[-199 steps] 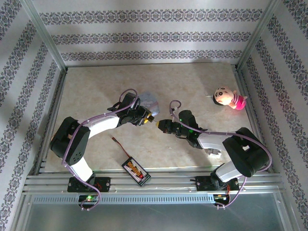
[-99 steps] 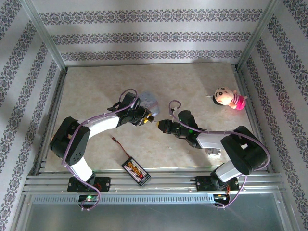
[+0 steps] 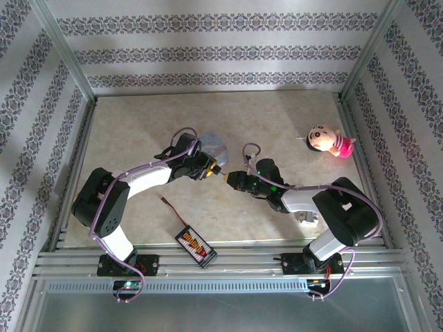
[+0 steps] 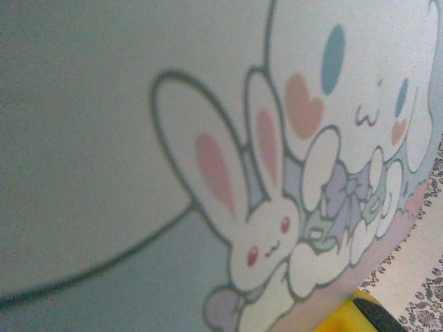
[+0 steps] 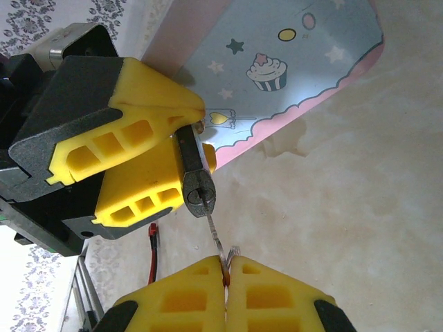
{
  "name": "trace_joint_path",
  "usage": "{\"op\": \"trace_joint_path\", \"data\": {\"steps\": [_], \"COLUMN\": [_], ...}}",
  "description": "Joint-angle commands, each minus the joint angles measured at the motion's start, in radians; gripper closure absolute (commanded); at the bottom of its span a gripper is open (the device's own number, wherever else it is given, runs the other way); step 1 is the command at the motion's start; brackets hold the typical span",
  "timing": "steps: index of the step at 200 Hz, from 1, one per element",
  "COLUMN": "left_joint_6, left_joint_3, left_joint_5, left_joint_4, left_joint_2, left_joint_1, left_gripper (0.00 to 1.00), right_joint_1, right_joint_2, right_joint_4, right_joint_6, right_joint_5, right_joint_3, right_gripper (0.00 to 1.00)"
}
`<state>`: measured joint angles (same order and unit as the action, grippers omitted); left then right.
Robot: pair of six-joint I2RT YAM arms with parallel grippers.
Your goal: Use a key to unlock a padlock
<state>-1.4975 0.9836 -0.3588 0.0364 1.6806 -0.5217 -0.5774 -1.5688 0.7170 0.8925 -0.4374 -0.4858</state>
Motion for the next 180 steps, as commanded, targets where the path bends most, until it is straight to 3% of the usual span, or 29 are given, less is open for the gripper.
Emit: {"op": "trace_joint_path", "data": {"steps": [1, 180], "left_joint_6": [-0.036, -0.022], "left_joint_3": [-0.004, 0.007], "left_joint_5": [-0.045, -0.033], "left_joint_4": [-0.028, -0.012], "left_joint_2": [0.008, 0.014], "left_joint_1": [-0.003, -0.003], "left_gripper": [1.00, 1.00], "right_joint_1": [0.013, -0.013], "right_joint_2": [-0.011, -0.049], "right_joint_4": [0.078, 0.045], "right_joint_6": [0.009, 0.067], "right_joint_5": [-0.012, 0.013], "right_joint_3": [0.004, -0.032], "right_gripper": [1.00, 1.00]}}
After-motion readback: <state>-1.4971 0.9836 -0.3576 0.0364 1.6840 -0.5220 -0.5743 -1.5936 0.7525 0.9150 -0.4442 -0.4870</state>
